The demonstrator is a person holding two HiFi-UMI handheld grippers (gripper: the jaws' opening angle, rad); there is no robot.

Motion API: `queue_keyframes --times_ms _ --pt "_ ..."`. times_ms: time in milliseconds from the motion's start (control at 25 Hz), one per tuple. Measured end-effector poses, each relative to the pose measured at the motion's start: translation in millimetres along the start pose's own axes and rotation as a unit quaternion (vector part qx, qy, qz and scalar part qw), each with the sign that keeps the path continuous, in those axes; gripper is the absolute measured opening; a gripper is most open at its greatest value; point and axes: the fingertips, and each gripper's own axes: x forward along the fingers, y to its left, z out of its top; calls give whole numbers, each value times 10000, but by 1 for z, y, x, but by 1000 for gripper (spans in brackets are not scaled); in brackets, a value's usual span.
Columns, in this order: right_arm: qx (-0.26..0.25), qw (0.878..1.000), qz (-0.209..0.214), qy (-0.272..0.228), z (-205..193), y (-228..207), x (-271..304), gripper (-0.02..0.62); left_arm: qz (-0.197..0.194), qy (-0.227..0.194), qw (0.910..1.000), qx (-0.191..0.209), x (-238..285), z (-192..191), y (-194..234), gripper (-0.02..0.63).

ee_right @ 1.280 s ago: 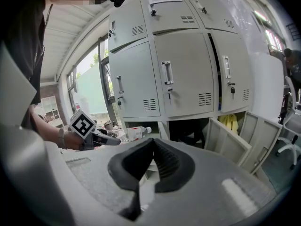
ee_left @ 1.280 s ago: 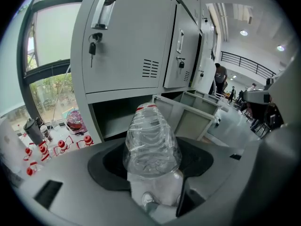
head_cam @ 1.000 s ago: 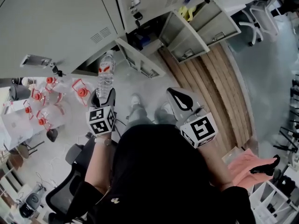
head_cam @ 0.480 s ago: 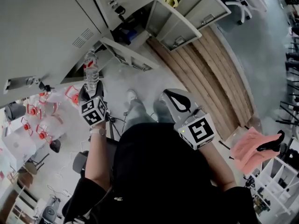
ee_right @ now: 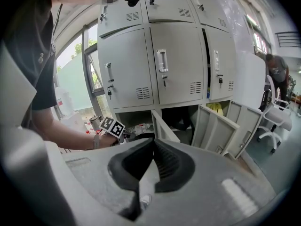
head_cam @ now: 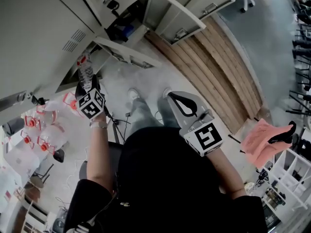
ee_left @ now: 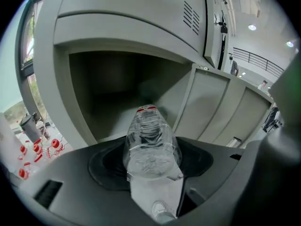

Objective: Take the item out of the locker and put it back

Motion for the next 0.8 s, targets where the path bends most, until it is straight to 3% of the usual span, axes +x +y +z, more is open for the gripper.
queue_keyframes --times_ms 240,800 --pt "32 9996 -256 -66 -8 -9 -5 -3 152 -95 9998 46 20 -2 2 294" --pt "232 9988 -404 139 -19 -6 -3 -3 547 -462 9963 473 63 12 3 319"
